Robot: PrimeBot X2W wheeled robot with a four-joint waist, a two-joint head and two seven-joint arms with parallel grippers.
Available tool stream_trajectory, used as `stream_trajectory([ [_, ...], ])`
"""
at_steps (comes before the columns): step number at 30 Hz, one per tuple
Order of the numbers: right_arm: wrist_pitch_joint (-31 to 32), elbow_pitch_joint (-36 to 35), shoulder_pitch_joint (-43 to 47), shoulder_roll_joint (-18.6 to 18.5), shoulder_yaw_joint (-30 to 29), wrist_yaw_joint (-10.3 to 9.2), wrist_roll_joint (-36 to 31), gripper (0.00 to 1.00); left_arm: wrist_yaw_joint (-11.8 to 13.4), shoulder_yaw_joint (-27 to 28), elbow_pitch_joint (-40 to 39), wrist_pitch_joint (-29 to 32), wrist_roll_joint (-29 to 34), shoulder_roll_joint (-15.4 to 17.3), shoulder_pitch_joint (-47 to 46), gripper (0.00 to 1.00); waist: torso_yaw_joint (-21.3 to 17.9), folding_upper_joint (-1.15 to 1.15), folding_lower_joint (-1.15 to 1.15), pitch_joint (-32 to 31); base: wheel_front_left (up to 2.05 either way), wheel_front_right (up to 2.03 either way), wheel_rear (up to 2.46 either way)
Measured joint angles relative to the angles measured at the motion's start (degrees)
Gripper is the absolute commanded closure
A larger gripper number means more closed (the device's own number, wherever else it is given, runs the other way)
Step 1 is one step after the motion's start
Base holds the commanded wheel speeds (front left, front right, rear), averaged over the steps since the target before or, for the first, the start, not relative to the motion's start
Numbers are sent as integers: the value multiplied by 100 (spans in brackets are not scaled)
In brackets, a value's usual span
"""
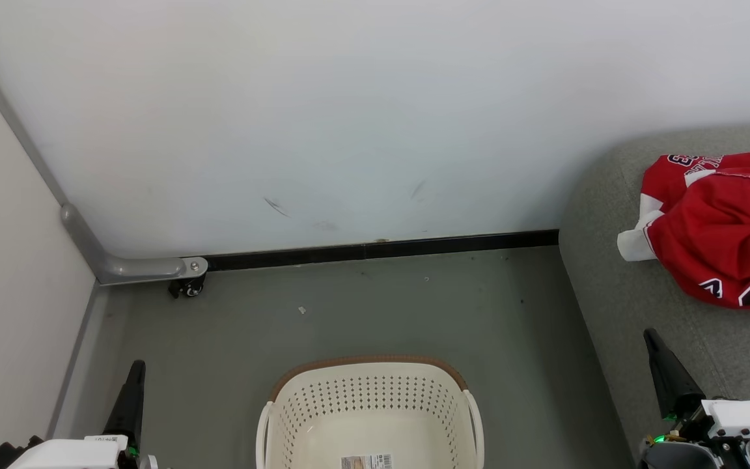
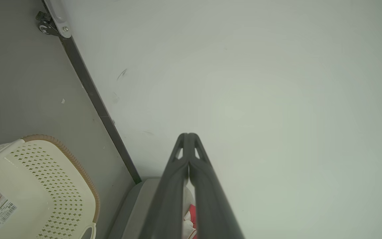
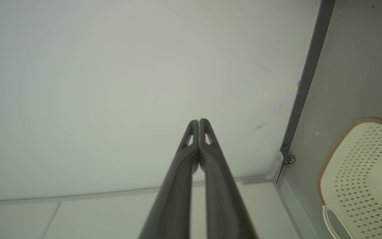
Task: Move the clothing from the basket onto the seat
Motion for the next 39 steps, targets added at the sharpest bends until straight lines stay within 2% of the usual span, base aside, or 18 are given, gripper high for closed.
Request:
stream_trajectory([
  [39, 1, 1, -2, 0, -5, 0, 0, 100, -5, 5, 4, 1, 0, 0, 0, 100, 0, 0, -1, 0, 0, 0, 0],
])
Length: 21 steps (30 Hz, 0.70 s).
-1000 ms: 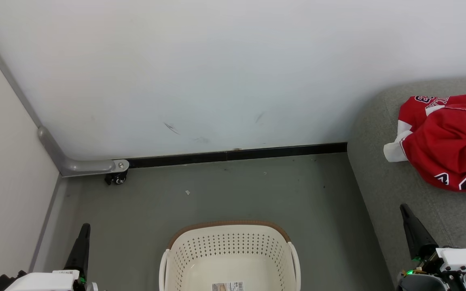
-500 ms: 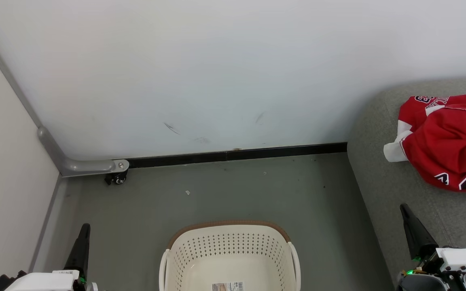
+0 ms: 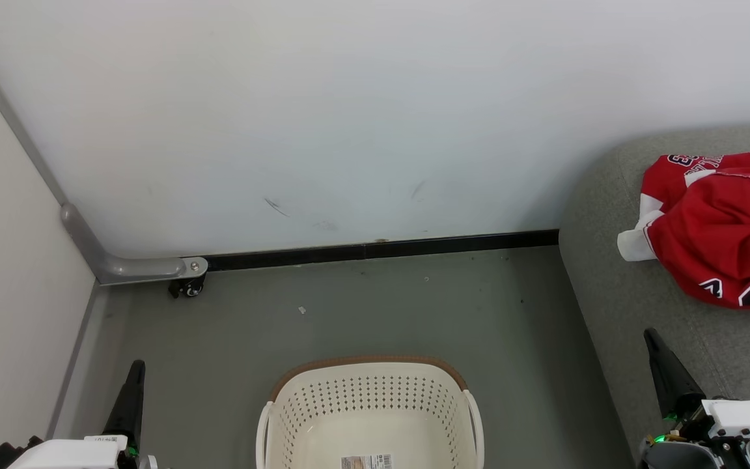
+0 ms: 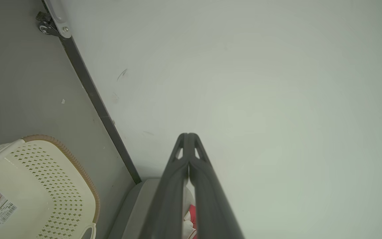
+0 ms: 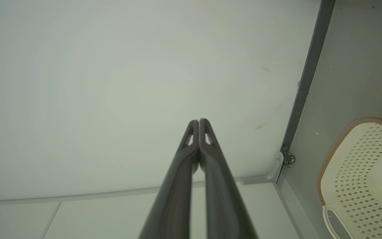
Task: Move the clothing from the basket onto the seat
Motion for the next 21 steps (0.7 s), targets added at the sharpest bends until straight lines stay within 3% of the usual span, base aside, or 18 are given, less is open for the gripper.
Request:
stream_trajectory([
  [21, 5, 1, -1, 1, -3, 0, 0, 100, 0, 2, -1, 0, 0, -1, 0, 100, 0, 0, 0, 1, 0, 0, 0],
])
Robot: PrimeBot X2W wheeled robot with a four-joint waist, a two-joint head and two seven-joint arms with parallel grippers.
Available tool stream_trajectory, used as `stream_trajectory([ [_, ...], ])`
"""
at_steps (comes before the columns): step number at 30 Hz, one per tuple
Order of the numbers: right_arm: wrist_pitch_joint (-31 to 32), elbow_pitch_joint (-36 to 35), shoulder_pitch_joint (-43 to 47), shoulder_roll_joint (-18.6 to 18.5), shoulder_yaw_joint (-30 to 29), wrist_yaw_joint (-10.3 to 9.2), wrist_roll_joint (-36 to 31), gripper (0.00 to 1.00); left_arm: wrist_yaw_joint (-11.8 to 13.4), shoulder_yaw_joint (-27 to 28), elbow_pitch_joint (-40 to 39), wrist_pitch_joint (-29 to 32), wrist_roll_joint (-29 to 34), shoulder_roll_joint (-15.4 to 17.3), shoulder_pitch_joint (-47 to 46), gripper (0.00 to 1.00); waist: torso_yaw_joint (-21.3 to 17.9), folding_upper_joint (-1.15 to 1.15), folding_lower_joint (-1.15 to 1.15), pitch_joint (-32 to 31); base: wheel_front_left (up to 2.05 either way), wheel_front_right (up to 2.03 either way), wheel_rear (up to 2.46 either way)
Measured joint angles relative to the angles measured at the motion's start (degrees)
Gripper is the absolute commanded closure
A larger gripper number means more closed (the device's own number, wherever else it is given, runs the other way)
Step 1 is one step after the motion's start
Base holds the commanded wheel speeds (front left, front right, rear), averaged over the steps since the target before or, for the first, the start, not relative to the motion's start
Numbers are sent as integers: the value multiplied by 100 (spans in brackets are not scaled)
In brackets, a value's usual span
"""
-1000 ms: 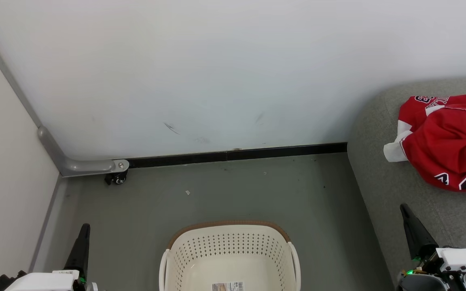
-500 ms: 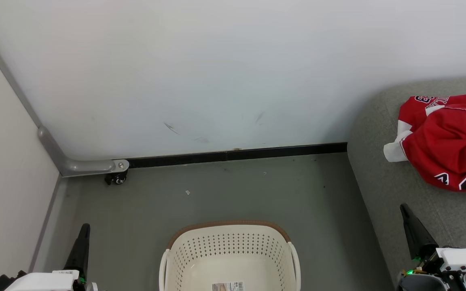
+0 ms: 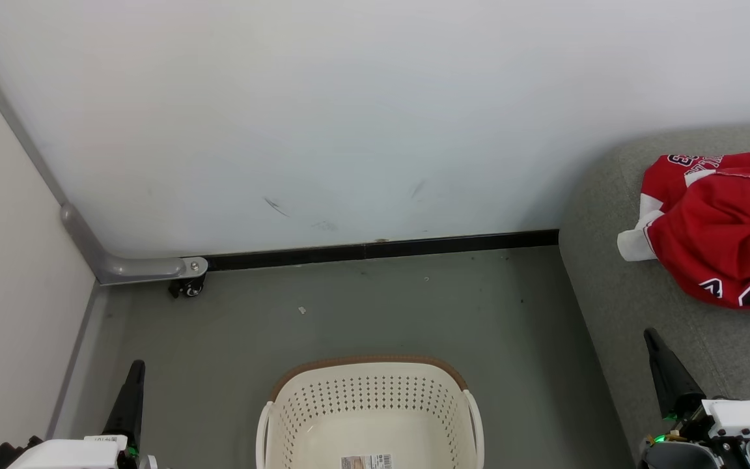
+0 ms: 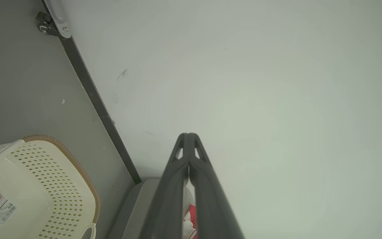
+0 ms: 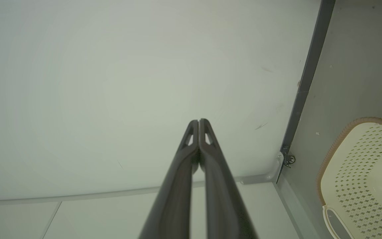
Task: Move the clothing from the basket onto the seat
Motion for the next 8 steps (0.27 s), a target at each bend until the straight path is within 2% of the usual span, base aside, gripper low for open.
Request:
stream_trajectory([
  [8, 1, 0, 0, 0, -2, 0, 0, 100, 0, 1, 0, 0, 0, 0, 0, 100, 0, 0, 0, 0, 0, 0, 0],
])
